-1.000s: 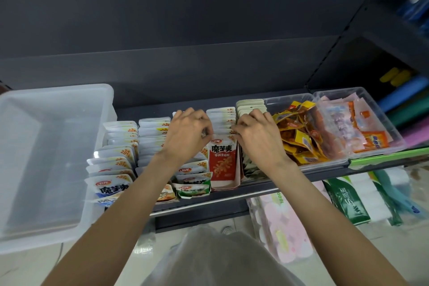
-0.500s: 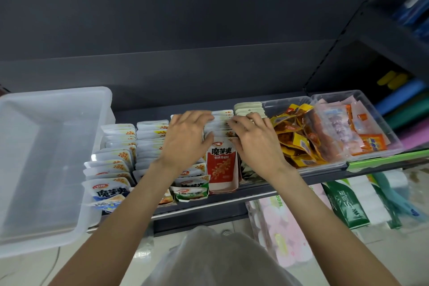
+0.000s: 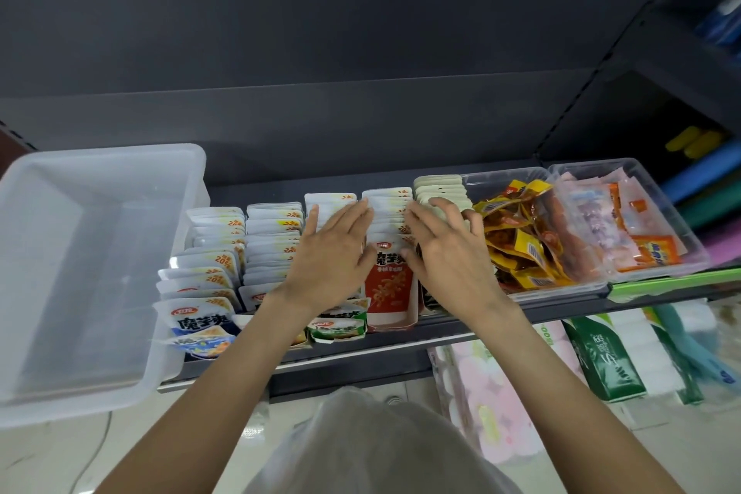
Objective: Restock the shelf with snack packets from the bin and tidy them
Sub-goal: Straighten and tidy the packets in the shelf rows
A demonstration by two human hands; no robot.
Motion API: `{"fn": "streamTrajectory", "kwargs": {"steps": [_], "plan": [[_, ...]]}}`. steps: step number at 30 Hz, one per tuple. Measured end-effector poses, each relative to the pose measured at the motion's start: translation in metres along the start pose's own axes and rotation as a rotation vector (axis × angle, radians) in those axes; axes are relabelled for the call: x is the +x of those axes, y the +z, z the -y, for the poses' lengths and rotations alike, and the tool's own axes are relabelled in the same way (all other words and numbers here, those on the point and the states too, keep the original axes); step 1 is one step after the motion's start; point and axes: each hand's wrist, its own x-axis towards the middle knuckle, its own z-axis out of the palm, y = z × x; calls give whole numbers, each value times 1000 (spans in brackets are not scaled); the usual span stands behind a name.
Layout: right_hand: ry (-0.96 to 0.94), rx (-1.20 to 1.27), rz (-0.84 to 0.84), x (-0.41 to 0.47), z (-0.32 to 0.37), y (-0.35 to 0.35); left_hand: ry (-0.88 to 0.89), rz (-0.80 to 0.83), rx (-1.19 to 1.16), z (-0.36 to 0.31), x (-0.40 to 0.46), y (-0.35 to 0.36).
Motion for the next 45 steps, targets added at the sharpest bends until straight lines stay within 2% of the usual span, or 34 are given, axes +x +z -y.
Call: {"fn": "streamTrajectory", "kwargs": {"steps": [3,5,11,23,26,29,31,34,37,39,45], "plan": [[55,-17,-78,-2,-3,-5,-76,-269,-109,5,0,-2],[89,-34,-100,2,-1,-7,-122,-338,-127,9,3,-1],[103,-105,-32,25,6,3,-194,-249,-193,9,14,-1],[102,-44,-36,23,6,7,-244,-243,-258,3,12,-9],[66,144,-84,18,2,-9,-178,-357,-300,4,6,-21],[55,467,-105,14,-2,-30,35,-613,-330,17,-10,-39],[75,685,-92,18,-1,-40,79,-705,-272,34,-24,-47],[-18,801,-18,39,6,-40,42,-576,-133,61,-33,-52],[-164,584,124,73,18,-21,20,-341,6,78,-25,-45],[-215,395,194,93,26,-5,32,-264,21,77,-15,-42],[-202,283,243,108,37,14,14,-107,175,64,5,-26]]}}
